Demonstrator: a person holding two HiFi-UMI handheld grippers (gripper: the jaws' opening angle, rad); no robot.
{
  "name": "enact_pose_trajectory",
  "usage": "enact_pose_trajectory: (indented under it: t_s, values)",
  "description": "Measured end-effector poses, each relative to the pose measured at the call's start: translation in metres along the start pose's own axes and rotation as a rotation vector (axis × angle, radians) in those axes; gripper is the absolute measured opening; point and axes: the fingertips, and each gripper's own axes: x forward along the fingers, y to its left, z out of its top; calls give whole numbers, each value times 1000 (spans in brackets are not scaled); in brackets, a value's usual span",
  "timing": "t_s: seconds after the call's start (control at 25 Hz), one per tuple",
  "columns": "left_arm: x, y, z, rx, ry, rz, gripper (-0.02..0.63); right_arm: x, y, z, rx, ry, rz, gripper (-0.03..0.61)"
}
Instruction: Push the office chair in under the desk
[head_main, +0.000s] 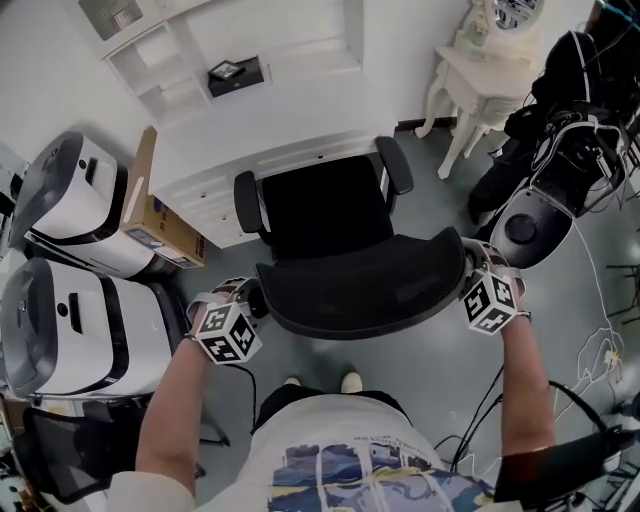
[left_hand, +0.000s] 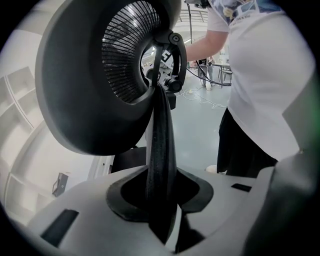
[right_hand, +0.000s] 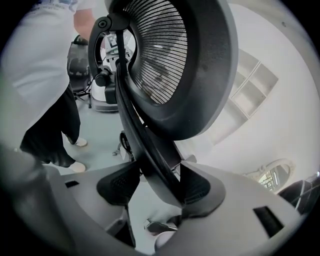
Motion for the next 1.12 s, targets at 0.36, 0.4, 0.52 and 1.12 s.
enact_pose_trajectory:
  t_s: [0.36, 0.4, 0.52, 1.12]
  values:
    - [-2, 28, 4, -21, 0, -19, 117, 7, -30, 8, -15, -13, 23, 268]
    - [-2, 28, 4, -22, 1, -21, 118, 7, -30, 8, -14, -15, 23, 268]
    - [-1, 30, 3, -24, 3, -23, 120, 9, -31, 8, -17, -20, 24, 268]
    - [-4, 28, -4, -59, 21, -26, 151, 9, -26, 13, 4, -47, 21, 285]
